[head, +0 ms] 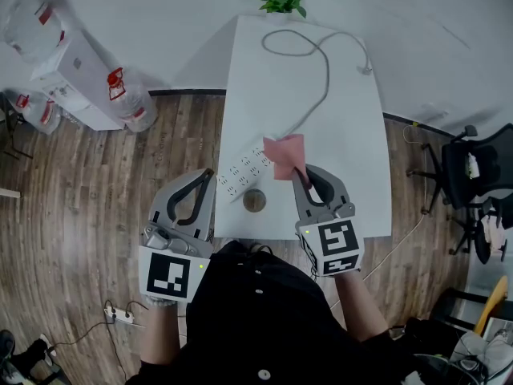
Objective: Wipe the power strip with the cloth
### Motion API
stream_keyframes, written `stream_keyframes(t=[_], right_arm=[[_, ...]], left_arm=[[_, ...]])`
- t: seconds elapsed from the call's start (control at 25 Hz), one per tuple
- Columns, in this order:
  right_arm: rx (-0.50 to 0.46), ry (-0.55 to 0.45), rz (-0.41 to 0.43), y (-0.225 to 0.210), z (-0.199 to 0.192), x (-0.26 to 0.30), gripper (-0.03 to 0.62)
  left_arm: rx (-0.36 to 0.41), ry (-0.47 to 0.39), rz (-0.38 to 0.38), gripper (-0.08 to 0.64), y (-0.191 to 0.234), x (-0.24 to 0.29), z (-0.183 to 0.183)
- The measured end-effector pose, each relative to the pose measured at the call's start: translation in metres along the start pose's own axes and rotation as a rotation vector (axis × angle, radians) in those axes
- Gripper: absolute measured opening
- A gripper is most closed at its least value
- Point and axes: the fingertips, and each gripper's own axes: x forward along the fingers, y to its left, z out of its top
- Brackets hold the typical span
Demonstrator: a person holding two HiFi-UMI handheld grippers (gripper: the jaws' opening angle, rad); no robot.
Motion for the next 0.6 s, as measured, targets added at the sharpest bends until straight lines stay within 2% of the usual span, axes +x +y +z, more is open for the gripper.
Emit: stream_keyframes(t=[0.6], right_arm=[[-0.019, 0.0, 0.019, 0.011, 0.0, 0.0, 0.051]], left_arm=[[0.006, -0.014, -0.01, 0.014, -0.003, -0.001, 0.003]])
